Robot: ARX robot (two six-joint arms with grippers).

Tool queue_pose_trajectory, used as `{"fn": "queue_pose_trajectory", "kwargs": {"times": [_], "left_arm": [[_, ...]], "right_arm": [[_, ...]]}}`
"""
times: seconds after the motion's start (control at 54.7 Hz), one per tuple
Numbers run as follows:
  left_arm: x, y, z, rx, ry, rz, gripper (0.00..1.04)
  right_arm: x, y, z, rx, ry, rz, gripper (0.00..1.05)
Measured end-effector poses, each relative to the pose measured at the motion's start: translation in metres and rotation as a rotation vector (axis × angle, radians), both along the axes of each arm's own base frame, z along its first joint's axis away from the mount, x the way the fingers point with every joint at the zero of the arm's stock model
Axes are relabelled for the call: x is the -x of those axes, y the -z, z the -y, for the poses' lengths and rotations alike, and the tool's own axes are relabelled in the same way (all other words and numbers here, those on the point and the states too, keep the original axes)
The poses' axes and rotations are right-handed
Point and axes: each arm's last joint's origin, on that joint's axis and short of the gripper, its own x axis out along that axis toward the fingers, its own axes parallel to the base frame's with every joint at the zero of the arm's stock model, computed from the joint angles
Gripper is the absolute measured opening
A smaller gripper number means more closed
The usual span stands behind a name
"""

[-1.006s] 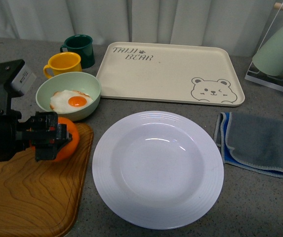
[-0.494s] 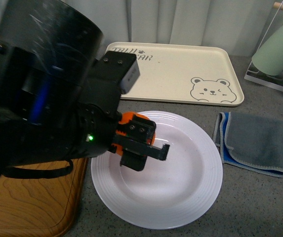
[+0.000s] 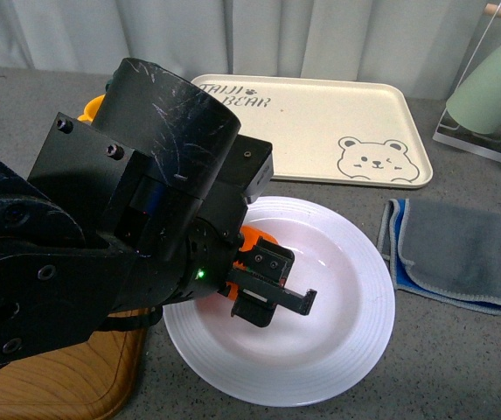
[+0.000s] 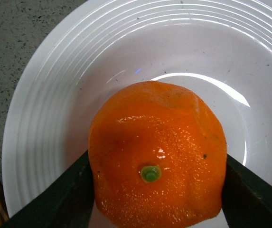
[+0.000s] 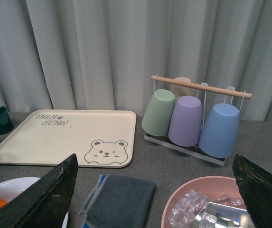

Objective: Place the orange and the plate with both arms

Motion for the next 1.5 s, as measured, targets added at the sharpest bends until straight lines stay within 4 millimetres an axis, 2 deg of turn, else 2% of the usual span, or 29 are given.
{"fn": "queue_pose_trajectory", "kwargs": {"times": [0.073, 0.22, 0.494, 0.713, 0.805, 0.823, 0.933, 0.988, 1.061, 1.116, 1.262, 1.5], "left_arm": [[0.001, -0.001, 0.001, -0.002, 0.009, 0.001, 0.79], [0.001, -0.010, 0.002, 0.013, 0.013, 0.025, 1.00], [0.000, -0.032, 0.002, 0.036, 0.023, 0.081, 0.98], [0.002, -0.045, -0.007, 0.056, -0.004, 0.140, 0.98], [0.002, -0.043, -0.014, 0.036, -0.193, 0.393, 0.88], [0.005, -0.040, -0.020, 0.031, -0.258, 0.455, 0.83], [0.020, -0.036, -0.045, 0.027, -0.402, 0.563, 0.68], [0.028, -0.045, -0.063, 0.072, -0.470, 0.643, 0.56], [0.036, -0.059, -0.080, 0.131, -0.505, 0.719, 0.44], [0.051, -0.072, -0.099, 0.184, -0.508, 0.777, 0.31], [0.081, -0.079, -0.131, 0.180, -0.529, 0.780, 0.04], [0.105, -0.086, -0.154, 0.181, -0.525, 0.778, 0.04]], "right_arm": [[0.000, 0.000, 0.000, 0.000, 0.000, 0.000, 0.95], [0.000, 0.000, 0.000, 0.000, 0.000, 0.000, 0.95], [0.000, 0.000, 0.000, 0.000, 0.000, 0.000, 0.95], [0.000, 0.000, 0.000, 0.000, 0.000, 0.000, 0.95], [0.000, 0.000, 0.000, 0.000, 0.000, 0.000, 0.95], [0.000, 0.000, 0.000, 0.000, 0.000, 0.000, 0.95], [0.000, 0.000, 0.000, 0.000, 0.001, 0.000, 0.95], [0.000, 0.000, 0.000, 0.000, 0.001, 0.000, 0.95], [0.000, 0.000, 0.000, 0.000, 0.002, 0.000, 0.95], [0.000, 0.000, 0.000, 0.000, 0.001, 0.000, 0.95], [0.000, 0.000, 0.000, 0.000, 0.000, 0.000, 0.95], [0.000, 0.000, 0.000, 0.000, 0.000, 0.000, 0.95]]}}
